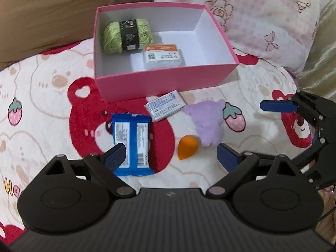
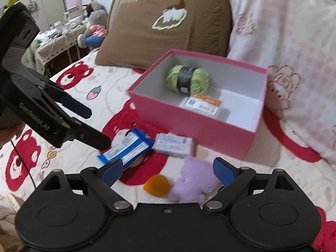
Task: Organize objects
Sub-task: 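Move the left tool down to the blue snack packet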
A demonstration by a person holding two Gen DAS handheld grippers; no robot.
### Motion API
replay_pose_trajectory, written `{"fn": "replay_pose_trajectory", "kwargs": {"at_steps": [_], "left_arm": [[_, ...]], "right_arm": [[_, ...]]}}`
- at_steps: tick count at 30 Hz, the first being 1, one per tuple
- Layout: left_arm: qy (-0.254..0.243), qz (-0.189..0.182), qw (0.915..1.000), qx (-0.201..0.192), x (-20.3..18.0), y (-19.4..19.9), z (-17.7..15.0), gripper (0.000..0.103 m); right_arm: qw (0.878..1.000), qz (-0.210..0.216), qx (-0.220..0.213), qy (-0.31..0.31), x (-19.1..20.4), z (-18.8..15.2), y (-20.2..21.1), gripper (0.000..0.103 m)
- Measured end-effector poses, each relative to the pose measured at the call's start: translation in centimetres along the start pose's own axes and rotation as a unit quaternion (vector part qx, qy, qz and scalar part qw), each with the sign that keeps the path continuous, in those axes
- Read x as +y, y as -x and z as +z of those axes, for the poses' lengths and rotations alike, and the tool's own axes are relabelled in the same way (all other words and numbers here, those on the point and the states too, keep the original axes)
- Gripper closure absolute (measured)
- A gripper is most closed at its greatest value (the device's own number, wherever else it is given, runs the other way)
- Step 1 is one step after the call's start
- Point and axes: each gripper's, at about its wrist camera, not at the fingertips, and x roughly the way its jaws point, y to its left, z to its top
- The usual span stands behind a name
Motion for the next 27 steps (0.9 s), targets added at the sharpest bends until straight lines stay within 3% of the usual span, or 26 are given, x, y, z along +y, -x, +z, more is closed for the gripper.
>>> {"fn": "replay_pose_trajectory", "kwargs": {"at_steps": [10,27], "left_arm": [[0.016,-0.006,0.9998,0.005,0.9,-1.8,-2.3,0.009],[0.023,-0.023,0.9994,0.015,1.5,-3.8,-3.5,0.009]], "right_arm": [[0.996,0.054,0.021,0.071,3.7,-2.2,-1.8,0.008],[0.996,0.079,0.021,0.046,4.6,-2.6,-4.6,0.008]]}}
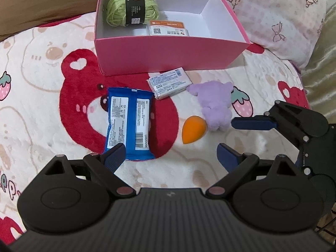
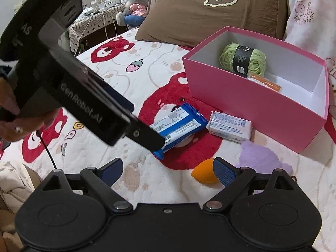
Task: Organize objects
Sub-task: 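Move the left tool down to the blue snack packet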
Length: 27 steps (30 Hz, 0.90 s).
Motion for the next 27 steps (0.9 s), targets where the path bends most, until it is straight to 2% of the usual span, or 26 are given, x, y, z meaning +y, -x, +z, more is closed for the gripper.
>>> {"fn": "replay_pose_trajectory", "kwargs": {"at_steps": [3,10,14,19,23,27], "left_arm": [[0.000,-0.007,1.0000,-0.005,0.2,-0.3,-0.1,0.009],[0.015,-0.010,0.9988,-0.045,2.5,-0.8,-0.8,0.009],[0.021,-0.006,0.9978,-0.063,4.2,-1.7,-1.2,0.010],[0.041,-0.007,0.9979,-0.050,6.3,-3.7,-1.3,0.010],[0.055,-0.009,0.9974,-0.047,7.5,-4.9,-1.1,0.010],[0.073,-0.014,0.9962,-0.046,8.4,-6.1,-0.6,0.011]], "right_arm": [[1.000,0.002,-0.011,-0.003,0.2,0.1,-0.4,0.008],[0.998,0.015,-0.044,-0.033,0.3,0.4,-2.6,0.008],[0.998,0.012,-0.042,-0.043,0.5,0.5,-4.8,0.009],[0.995,0.024,-0.049,-0.088,-0.1,0.9,-6.9,0.009],[0.992,0.029,-0.038,-0.118,-0.7,1.0,-8.7,0.009],[0.993,0.029,-0.028,-0.114,-0.3,0.8,-10.2,0.009]]}}
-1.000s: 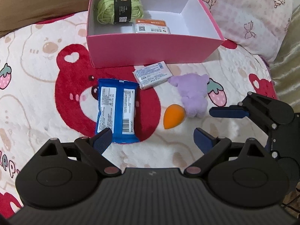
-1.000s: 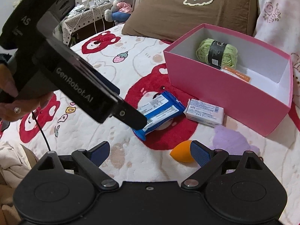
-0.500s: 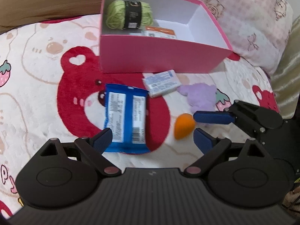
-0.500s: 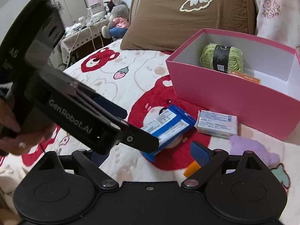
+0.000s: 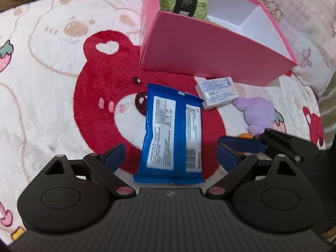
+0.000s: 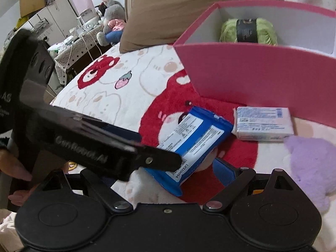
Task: Organize objects
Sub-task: 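Move the left tool down to the blue snack packet, then close the left tool on the blue snack packet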
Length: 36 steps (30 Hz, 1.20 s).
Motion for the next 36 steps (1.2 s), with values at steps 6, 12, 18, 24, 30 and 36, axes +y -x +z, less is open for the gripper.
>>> {"fn": "replay_pose_trajectory", "kwargs": {"at_steps": [6,12,18,24,30,36], "left_arm": [[0.005,0.013,0.9999,0.001,0.5,-1.4,0.4,0.021],[0.011,0.018,0.9998,-0.001,0.8,-1.8,0.5,0.041],[0.054,-0.018,0.9984,0.004,1.1,-2.2,0.3,0.047],[0.121,-0.054,0.9901,0.045,1.2,-2.6,-0.5,0.067],[0.078,0.002,0.9969,0.003,0.2,-2.1,-0.6,0.067],[0.091,0.010,0.9958,0.000,1.0,-2.8,-0.5,0.067]], "right_arm": [[1.000,-0.016,0.008,0.022,0.7,-0.5,-1.6,0.009],[0.998,-0.039,0.004,0.050,0.8,-1.1,-2.1,0.010],[0.999,-0.028,0.004,0.030,-0.5,-1.1,-2.4,0.011],[0.999,-0.035,0.004,0.027,-0.4,-1.1,-2.1,0.010],[0.995,-0.086,0.006,0.040,-0.2,-1.6,-2.6,0.022],[0.993,-0.106,0.004,0.049,-0.2,-1.7,-2.7,0.035]]}}
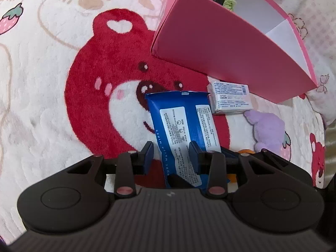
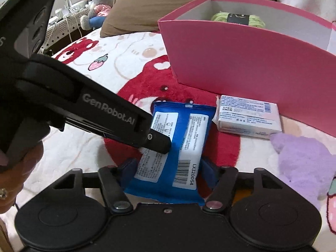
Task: Organize objects
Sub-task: 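Close the left tool on the blue snack packet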
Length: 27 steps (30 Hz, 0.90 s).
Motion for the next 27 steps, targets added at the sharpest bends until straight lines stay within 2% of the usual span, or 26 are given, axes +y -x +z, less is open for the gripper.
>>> {"fn": "replay_pose_trajectory", "kwargs": {"at_steps": [3,6,11,21,27], "left_arm": [[-0.004,0.000,1.0000,-0.001,-0.3,-0.1,-0.1,0.068],[0.010,-0.020,0.9997,-0.001,-0.1,-0.5,-0.4,0.064],[0.001,-0.017,0.9998,-0.013,-0.8,-0.3,-0.9,0.064],[-0.019,-0.022,0.9993,-0.025,-2.2,0.8,-1.4,0.064],[-0.025,-0.018,0.9994,-0.015,-2.7,1.7,-1.8,0.064]], "right_arm": [[1.000,-0.008,0.000,0.006,0.2,-0.2,-0.1,0.035],[1.000,-0.010,0.001,0.007,0.1,-0.3,-0.1,0.035],[1.000,-0.012,-0.007,0.012,0.9,-0.3,-0.3,0.037],[1.000,0.010,-0.014,-0.001,0.4,-0.2,0.6,0.037],[0.999,0.028,-0.002,-0.015,0.7,0.0,1.2,0.033]]}}
